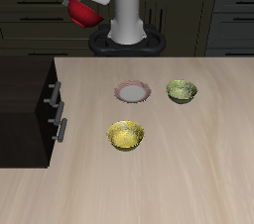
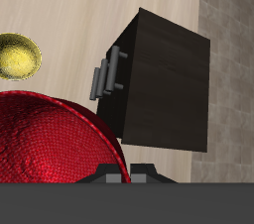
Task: Place the red bowl on top of the wooden cabinet
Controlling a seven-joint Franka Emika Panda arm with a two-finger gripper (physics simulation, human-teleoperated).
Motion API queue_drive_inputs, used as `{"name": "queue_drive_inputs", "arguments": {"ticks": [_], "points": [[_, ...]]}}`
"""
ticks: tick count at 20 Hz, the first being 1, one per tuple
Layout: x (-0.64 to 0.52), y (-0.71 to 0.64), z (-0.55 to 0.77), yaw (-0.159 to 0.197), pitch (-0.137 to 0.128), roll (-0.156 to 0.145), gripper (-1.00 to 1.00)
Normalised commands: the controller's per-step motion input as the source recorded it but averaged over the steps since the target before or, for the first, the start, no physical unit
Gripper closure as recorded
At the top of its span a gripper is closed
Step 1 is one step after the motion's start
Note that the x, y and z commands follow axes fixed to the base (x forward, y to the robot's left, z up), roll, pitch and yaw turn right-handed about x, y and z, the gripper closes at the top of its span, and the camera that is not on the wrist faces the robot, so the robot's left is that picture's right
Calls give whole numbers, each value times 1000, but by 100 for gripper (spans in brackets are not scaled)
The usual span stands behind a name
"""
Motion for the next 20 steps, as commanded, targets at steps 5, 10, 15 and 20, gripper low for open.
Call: {"name": "queue_drive_inputs", "arguments": {"ticks": [5,10,15,20], "points": [[-96,-222,-27,1,6,-41,100],[-149,-218,49,-7,-2,-50,100],[-46,-134,195,-14,-35,-26,100],[4,44,115,18,-48,-25,100]]}}
